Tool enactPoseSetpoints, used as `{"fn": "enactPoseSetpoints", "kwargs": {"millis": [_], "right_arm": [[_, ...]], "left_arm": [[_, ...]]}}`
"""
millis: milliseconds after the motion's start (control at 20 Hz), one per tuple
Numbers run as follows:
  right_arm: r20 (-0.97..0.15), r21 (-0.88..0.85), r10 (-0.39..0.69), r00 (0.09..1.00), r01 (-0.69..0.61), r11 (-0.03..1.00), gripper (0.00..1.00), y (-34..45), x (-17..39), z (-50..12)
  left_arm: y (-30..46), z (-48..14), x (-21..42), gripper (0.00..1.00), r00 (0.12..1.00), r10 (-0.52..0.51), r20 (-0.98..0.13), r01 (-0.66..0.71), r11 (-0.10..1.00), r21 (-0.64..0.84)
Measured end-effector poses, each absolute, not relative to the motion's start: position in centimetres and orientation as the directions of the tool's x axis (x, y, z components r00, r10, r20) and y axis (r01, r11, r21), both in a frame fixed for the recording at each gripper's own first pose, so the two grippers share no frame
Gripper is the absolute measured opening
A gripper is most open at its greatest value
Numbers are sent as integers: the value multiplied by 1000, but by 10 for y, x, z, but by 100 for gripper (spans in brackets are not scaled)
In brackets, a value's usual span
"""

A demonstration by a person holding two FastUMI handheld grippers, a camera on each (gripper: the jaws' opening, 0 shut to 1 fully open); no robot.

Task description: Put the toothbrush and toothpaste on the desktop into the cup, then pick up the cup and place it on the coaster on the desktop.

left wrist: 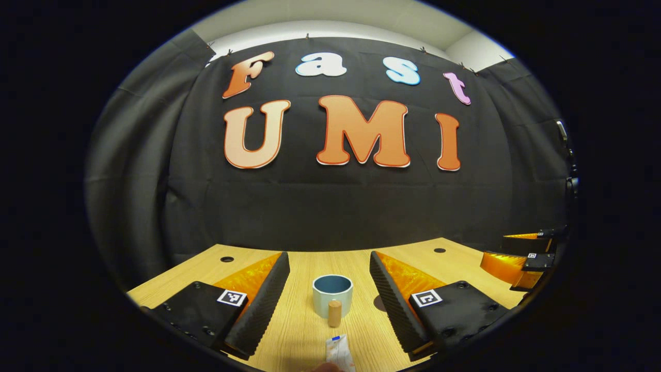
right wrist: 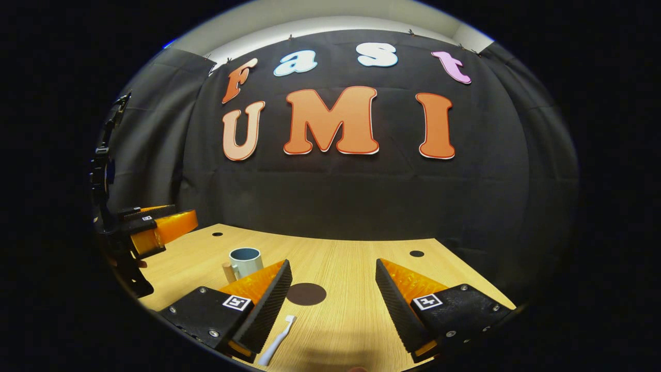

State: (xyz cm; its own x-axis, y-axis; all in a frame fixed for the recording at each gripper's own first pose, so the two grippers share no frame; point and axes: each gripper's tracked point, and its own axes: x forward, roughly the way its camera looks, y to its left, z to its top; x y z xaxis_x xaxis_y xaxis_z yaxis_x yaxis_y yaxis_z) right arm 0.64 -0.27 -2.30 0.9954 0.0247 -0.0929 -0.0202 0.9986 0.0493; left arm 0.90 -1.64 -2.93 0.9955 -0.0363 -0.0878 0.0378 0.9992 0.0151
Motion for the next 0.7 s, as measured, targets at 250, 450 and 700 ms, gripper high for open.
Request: {"fn": "enactPoseSetpoints", "kwargs": {"millis": [250,450,700], "right_arm": [[-141,46,27,990,-21,999,98,3,7,-37],[-172,55,47,984,-38,998,98,10,8,-45],[-214,50,71,974,-62,997,98,12,11,-43]], "left_arm": [[-15,-54,9,100,985,-38,-169,46,998,47],[-15,-73,7,100,970,-44,-238,51,998,24],[-12,-100,8,100,935,-39,-353,52,998,27]]}}
